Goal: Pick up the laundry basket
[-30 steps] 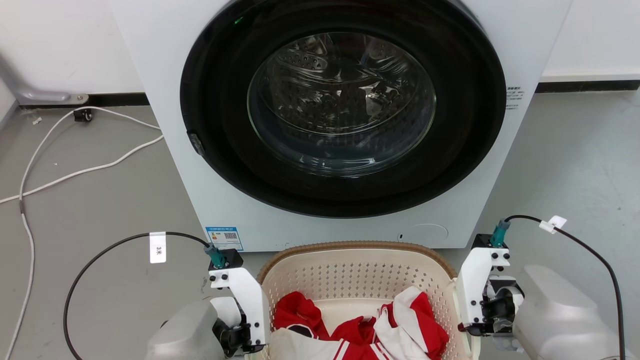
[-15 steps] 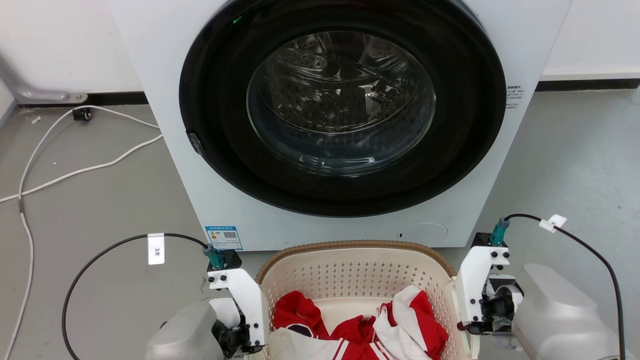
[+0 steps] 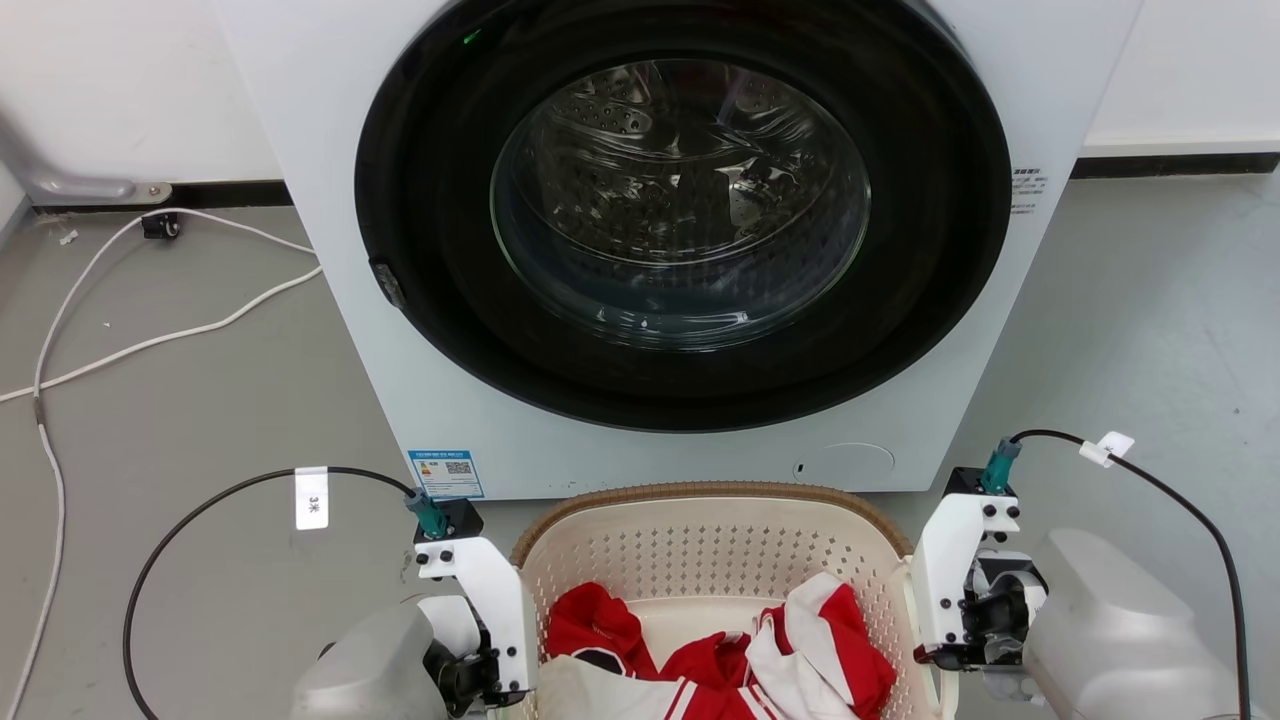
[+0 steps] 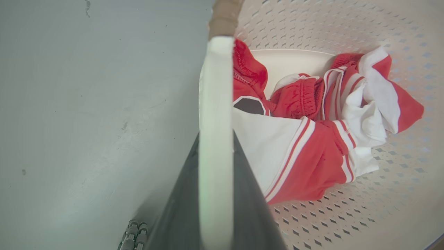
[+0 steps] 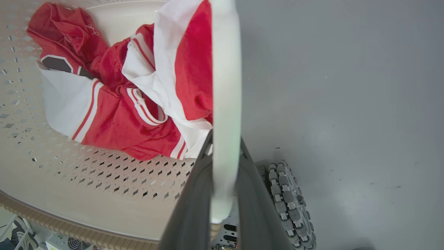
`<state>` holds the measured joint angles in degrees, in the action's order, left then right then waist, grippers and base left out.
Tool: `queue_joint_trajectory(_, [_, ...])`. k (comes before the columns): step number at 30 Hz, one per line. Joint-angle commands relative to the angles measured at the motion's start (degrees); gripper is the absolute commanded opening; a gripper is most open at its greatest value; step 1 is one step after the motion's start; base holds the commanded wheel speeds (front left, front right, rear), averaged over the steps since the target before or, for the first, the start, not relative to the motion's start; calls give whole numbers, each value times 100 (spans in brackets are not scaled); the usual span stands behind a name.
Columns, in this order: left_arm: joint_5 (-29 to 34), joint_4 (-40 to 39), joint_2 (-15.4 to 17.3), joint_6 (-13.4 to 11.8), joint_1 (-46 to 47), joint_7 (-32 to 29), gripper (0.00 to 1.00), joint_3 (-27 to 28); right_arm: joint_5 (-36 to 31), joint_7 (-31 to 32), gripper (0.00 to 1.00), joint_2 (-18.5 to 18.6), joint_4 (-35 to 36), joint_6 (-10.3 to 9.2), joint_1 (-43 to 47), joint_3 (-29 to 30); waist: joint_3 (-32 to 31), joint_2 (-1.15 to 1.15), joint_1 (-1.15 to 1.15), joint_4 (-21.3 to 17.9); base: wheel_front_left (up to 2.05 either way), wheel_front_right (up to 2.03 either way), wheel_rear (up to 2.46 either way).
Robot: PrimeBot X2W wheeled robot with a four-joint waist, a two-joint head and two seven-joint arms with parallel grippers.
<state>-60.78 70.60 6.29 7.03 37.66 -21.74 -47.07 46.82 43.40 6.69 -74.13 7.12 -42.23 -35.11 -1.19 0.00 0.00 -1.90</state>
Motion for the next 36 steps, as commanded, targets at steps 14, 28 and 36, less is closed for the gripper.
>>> queue_joint_trajectory(14, [-177, -38, -162, 82, 141, 91, 0, -120, -248, 96, 0, -219, 59, 67, 43, 306, 19, 0, 0, 3, 0, 0, 0])
queue_joint_trajectory(28, [-276, -4, -133, 82, 144, 114, 0, -235, -481, 196, 0, -250, 59, 67, 75, 608, 15, 0, 0, -22, 0, 0, 0])
queue_joint_trajectory(36, [-367, 18, -134, 81, 147, 53, 0, -288, -619, 264, 0, -254, 59, 67, 72, 767, 19, 0, 0, -27, 0, 0, 0])
